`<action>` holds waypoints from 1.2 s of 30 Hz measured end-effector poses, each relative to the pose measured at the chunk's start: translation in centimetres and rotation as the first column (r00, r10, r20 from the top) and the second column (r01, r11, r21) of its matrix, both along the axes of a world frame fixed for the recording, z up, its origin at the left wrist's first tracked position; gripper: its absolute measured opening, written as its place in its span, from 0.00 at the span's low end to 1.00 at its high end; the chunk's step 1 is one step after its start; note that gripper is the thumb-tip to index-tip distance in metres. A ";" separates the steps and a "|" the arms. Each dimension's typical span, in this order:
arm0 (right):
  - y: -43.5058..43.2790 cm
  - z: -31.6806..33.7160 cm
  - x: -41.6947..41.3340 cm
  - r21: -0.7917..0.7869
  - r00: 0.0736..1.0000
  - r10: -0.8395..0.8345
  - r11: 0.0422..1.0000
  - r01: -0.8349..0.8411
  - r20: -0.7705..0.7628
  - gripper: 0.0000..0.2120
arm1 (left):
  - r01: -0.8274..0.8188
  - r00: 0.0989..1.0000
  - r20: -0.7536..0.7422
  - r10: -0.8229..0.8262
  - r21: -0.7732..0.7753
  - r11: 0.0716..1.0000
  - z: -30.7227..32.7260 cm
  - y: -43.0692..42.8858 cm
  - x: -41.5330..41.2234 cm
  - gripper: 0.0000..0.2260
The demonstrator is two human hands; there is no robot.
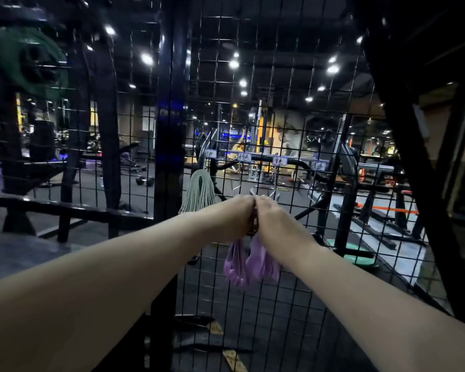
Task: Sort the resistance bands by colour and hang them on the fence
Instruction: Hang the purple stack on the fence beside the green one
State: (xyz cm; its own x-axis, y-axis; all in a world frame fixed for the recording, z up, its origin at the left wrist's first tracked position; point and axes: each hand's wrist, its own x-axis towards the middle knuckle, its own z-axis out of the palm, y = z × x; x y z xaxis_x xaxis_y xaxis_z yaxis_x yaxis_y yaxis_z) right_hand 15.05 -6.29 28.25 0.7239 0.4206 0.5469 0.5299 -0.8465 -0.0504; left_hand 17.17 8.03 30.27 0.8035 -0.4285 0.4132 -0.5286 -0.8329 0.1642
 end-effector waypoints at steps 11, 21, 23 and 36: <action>-2.1 0.0 5.6 0.040 0.993 -0.008 0.999 0.013 -0.121 0.17 | 0.032 0.994 -0.102 -0.028 0.033 0.999 -0.2 -0.9 5.5 0.11; -3.1 1.4 10.3 -0.131 0.989 -0.146 0.980 0.149 0.036 0.13 | -0.205 0.943 0.277 0.186 0.041 0.978 -0.5 -2.3 9.6 0.03; -3.0 2.1 11.3 -0.150 0.982 -0.182 0.971 0.186 0.043 0.17 | -0.270 0.899 0.379 0.222 0.079 0.960 -0.3 -2.6 10.6 0.05; -2.9 4.9 16.9 -0.102 0.965 -0.254 0.960 0.260 0.070 0.14 | -0.303 0.887 0.409 0.212 0.169 0.938 2.5 -2.8 18.3 0.05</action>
